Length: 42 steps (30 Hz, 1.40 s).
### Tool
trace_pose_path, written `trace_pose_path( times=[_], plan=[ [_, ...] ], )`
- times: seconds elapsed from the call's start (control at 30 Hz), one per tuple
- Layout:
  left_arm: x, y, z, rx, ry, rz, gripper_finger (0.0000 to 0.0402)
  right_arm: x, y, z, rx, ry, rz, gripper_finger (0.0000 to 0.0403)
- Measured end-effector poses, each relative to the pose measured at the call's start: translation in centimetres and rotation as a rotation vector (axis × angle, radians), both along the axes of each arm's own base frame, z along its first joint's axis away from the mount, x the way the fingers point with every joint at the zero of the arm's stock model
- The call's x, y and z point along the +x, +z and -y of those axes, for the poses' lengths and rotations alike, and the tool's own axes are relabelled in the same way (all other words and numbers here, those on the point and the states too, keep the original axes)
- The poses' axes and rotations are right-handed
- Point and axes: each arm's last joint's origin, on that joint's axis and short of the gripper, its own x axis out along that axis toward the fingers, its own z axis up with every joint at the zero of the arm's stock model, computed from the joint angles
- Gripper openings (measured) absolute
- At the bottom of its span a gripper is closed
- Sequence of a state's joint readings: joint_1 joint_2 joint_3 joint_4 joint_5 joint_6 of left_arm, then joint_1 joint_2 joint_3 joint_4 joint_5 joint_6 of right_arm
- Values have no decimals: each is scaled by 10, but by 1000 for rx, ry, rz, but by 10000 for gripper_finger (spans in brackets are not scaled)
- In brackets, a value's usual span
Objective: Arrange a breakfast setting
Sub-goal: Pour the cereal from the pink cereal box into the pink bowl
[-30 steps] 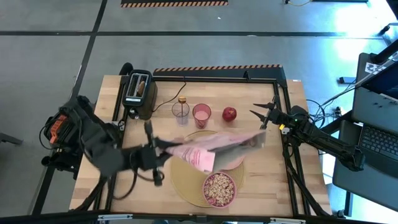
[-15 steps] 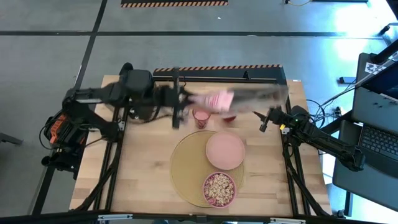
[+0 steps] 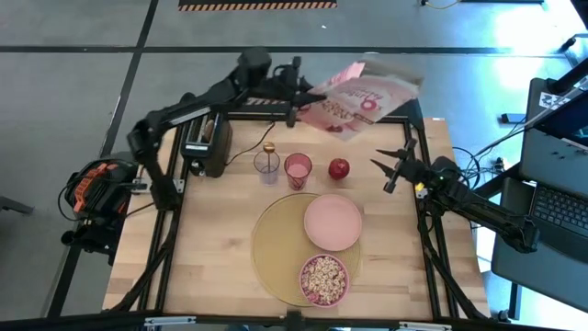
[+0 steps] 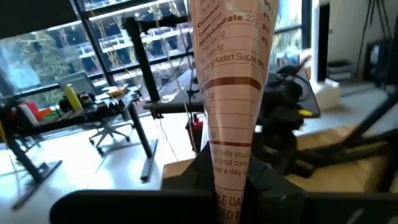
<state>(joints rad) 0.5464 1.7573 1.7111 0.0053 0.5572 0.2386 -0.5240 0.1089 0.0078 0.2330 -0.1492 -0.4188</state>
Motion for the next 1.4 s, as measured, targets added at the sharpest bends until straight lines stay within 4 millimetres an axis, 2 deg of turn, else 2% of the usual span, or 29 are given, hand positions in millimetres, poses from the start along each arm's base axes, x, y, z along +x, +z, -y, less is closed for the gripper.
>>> trace_pose_path(
  times=[0.17,0.23,0.33,0.43,0.53,0.7,0.83,1.07,1.2,1.4],
  plan=[
    [6,-27,-49,-68,-31,78,17,-2,7,1,23,-55,90,127],
    [3,-32,-60,-93,-53,79,17,-3,10,2,24,-105,129,127],
    [-2,-35,-67,-98,-97,68,17,-6,18,3,-22,-185,204,133],
    [-4,-34,-66,-94,-166,65,17,-9,25,3,-64,-242,273,162],
    [-3,-34,-64,-92,-214,62,17,-11,28,3,-63,-249,313,216],
    [-3,-34,-64,-64,-222,67,17,-11,33,1,-6,-175,385,321],
    [1,-34,-58,-39,-262,70,17,-9,49,1,36,-125,406,370],
    [8,-34,-46,0,-308,74,17,8,79,9,77,-56,439,387],
    [9,-34,-46,16,-293,78,17,26,86,18,118,25,427,387],
    [9,-34,-46,16,-299,74,17,55,95,33,141,57,406,387]
  ],
)
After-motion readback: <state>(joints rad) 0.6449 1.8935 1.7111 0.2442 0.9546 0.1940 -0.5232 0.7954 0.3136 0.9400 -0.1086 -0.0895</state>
